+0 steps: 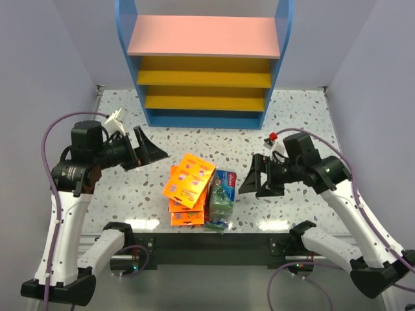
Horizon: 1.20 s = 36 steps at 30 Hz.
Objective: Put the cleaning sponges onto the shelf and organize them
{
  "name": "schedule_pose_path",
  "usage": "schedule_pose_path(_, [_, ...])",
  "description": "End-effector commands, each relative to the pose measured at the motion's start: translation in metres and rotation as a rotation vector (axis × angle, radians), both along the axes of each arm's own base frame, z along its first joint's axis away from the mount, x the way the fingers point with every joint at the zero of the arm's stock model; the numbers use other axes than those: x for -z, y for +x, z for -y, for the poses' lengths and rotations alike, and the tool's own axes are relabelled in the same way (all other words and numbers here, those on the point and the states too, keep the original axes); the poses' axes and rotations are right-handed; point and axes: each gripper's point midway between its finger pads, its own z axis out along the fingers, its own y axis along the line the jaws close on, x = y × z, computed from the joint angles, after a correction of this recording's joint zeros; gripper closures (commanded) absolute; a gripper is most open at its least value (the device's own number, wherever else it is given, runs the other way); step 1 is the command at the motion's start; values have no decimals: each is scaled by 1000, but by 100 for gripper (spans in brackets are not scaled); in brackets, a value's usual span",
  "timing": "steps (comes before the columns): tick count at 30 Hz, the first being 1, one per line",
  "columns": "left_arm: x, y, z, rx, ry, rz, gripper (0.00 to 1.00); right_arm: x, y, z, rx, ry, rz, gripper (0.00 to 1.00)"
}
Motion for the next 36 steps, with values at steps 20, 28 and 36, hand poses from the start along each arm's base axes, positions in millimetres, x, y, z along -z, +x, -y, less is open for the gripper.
schedule_pose_path(20, [19, 15, -9, -59, 53, 29, 4, 67, 33, -57, 189, -85, -46, 42])
schedule_pose_path(28, [24, 18, -8, -48, 58, 23, 4, 67, 24, -51, 185, -70, -38, 100])
schedule_pose_path(36, [5, 28, -10, -43, 82, 72, 4, -21, 55, -16, 218, -185, 170, 100])
